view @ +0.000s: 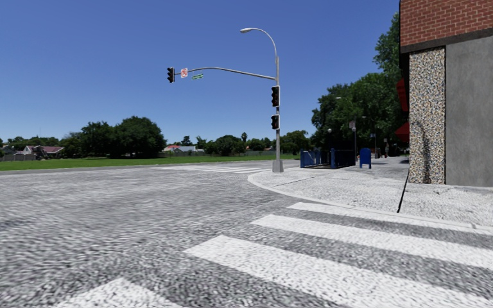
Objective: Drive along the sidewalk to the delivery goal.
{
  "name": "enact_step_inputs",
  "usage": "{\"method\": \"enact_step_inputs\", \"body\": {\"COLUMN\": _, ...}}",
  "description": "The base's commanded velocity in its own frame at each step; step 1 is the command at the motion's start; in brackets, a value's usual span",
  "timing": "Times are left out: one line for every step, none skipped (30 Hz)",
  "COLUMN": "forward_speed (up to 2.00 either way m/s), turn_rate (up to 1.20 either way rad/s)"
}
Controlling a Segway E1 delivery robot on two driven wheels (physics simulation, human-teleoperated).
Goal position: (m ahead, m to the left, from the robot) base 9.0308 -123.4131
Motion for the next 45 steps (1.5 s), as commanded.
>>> {"method": "enact_step_inputs", "body": {"forward_speed": 0.00, "turn_rate": -0.27}}
{"method": "enact_step_inputs", "body": {"forward_speed": 0.00, "turn_rate": -0.27}}
{"method": "enact_step_inputs", "body": {"forward_speed": 0.00, "turn_rate": -0.42}}
{"method": "enact_step_inputs", "body": {"forward_speed": 0.00, "turn_rate": -0.55}}
{"method": "enact_step_inputs", "body": {"forward_speed": 0.00, "turn_rate": -0.55}}
{"method": "enact_step_inputs", "body": {"forward_speed": 0.00, "turn_rate": -0.58}}
{"method": "enact_step_inputs", "body": {"forward_speed": 0.00, "turn_rate": -0.58}}
{"method": "enact_step_inputs", "body": {"forward_speed": 0.00, "turn_rate": -0.58}}
{"method": "enact_step_inputs", "body": {"forward_speed": 0.00, "turn_rate": -0.58}}
{"method": "enact_step_inputs", "body": {"forward_speed": 0.00, "turn_rate": -0.58}}
{"method": "enact_step_inputs", "body": {"forward_speed": 0.04, "turn_rate": -0.58}}
{"method": "enact_step_inputs", "body": {"forward_speed": 0.06, "turn_rate": -0.58}}
{"method": "enact_step_inputs", "body": {"forward_speed": 0.06, "turn_rate": -0.58}}
{"method": "enact_step_inputs", "body": {"forward_speed": 0.10, "turn_rate": -0.58}}
{"method": "enact_step_inputs", "body": {"forward_speed": 0.13, "turn_rate": -0.58}}
{"method": "enact_step_inputs", "body": {"forward_speed": 0.13, "turn_rate": -0.58}}
{"method": "enact_step_inputs", "body": {"forward_speed": 0.20, "turn_rate": -0.58}}
{"method": "enact_step_inputs", "body": {"forward_speed": 0.54, "turn_rate": -0.58}}
{"method": "enact_step_inputs", "body": {"forward_speed": 1.33, "turn_rate": -0.58}}
{"method": "enact_step_inputs", "body": {"forward_speed": 1.33, "turn_rate": -0.58}}
{"method": "enact_step_inputs", "body": {"forward_speed": 2.00, "turn_rate": -0.51}}
{"method": "enact_step_inputs", "body": {"forward_speed": 2.00, "turn_rate": -0.40}}
{"method": "enact_step_inputs", "body": {"forward_speed": 2.00, "turn_rate": -0.40}}
{"method": "enact_step_inputs", "body": {"forward_speed": 2.00, "turn_rate": -0.36}}
{"method": "enact_step_inputs", "body": {"forward_speed": 2.00, "turn_rate": -0.35}}
{"method": "enact_step_inputs", "body": {"forward_speed": 2.00, "turn_rate": -0.33}}
{"method": "enact_step_inputs", "body": {"forward_speed": 2.00, "turn_rate": -0.33}}
{"method": "enact_step_inputs", "body": {"forward_speed": 2.00, "turn_rate": -0.28}}
{"method": "enact_step_inputs", "body": {"forward_speed": 2.00, "turn_rate": -0.16}}
{"method": "enact_step_inputs", "body": {"forward_speed": 2.00, "turn_rate": -0.16}}
{"method": "enact_step_inputs", "body": {"forward_speed": 2.00, "turn_rate": -0.05}}
{"method": "enact_step_inputs", "body": {"forward_speed": 2.00, "turn_rate": 0.00}}
{"method": "enact_step_inputs", "body": {"forward_speed": 2.00, "turn_rate": 0.00}}
{"method": "enact_step_inputs", "body": {"forward_speed": 2.00, "turn_rate": 0.00}}
{"method": "enact_step_inputs", "body": {"forward_speed": 2.00, "turn_rate": 0.00}}
{"method": "enact_step_inputs", "body": {"forward_speed": 2.00, "turn_rate": 0.00}}
{"method": "enact_step_inputs", "body": {"forward_speed": 2.00, "turn_rate": 0.00}}
{"method": "enact_step_inputs", "body": {"forward_speed": 2.00, "turn_rate": 0.00}}
{"method": "enact_step_inputs", "body": {"forward_speed": 2.00, "turn_rate": -0.08}}
{"method": "enact_step_inputs", "body": {"forward_speed": 2.00, "turn_rate": -0.22}}
{"method": "enact_step_inputs", "body": {"forward_speed": 2.00, "turn_rate": -0.22}}
{"method": "enact_step_inputs", "body": {"forward_speed": 2.00, "turn_rate": -0.42}}
{"method": "enact_step_inputs", "body": {"forward_speed": 2.00, "turn_rate": -0.52}}
{"method": "enact_step_inputs", "body": {"forward_speed": 2.00, "turn_rate": -0.55}}
{"method": "enact_step_inputs", "body": {"forward_speed": 2.00, "turn_rate": -0.55}}
